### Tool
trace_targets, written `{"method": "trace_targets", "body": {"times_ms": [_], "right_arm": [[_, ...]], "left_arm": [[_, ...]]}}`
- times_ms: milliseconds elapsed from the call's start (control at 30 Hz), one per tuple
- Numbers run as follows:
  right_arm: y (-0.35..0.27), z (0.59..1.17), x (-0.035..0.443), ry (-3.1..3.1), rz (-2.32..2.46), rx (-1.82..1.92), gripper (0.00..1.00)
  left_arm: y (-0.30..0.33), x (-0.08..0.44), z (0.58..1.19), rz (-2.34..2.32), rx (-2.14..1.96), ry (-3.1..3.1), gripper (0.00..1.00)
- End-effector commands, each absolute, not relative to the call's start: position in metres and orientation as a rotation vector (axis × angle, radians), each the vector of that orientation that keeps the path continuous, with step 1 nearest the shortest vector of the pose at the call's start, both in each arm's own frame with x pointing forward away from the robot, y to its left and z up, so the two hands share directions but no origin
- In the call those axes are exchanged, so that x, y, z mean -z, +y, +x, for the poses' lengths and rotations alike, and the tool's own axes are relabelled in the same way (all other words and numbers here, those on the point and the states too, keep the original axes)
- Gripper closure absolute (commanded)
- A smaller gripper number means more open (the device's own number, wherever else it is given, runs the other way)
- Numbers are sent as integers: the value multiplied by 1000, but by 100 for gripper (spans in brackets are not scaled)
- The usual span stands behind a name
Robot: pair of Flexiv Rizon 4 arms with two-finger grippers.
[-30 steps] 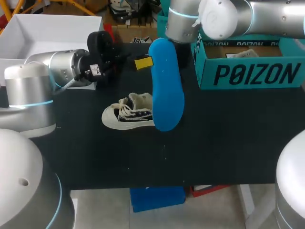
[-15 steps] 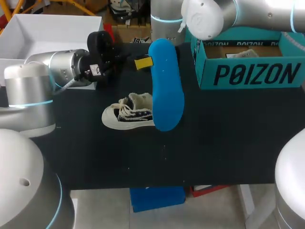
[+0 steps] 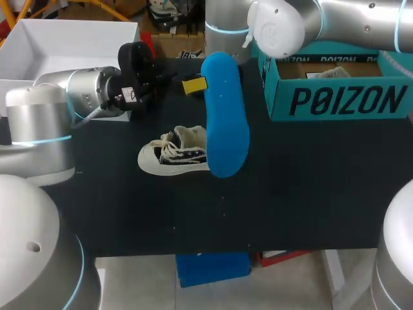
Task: Take the shoe out of the shoebox, open the shoe tongue, remove and reinsert the insole, then place the shoe into the shoebox
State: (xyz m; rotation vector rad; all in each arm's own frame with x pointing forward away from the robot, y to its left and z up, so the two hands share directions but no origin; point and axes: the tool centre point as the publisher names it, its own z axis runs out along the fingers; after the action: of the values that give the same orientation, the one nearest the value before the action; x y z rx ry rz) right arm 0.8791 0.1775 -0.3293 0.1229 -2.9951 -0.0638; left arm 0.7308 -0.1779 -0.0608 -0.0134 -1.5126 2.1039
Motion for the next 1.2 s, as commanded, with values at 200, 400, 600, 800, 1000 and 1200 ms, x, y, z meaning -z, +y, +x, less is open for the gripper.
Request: {"method": "trace_targets", "body": {"times_ms": [200,400,600,800,1000,1200], "right_arm": [[170,871,329,-3042,137,191,0],[165,868,333,-3087,179,324,0],[160,867,340,-3099,183,451,0],[155,865,347,-3106,170,573,0],[151,864,354,-3110,161,703,0],[150,866,362,-3108,173,817,0]], "left_arm": [[-179,62,730,-12,-2107,-1513,100],[-179,62,730,-12,-2107,-1513,100],[-179,62,730,-12,-2107,-1513,100],[-179,62,730,-12,-2107,-1513,100],[-179,62,730,-12,-2107,-1513,100],[-179,62,730,-12,-2107,-1513,100]]}}
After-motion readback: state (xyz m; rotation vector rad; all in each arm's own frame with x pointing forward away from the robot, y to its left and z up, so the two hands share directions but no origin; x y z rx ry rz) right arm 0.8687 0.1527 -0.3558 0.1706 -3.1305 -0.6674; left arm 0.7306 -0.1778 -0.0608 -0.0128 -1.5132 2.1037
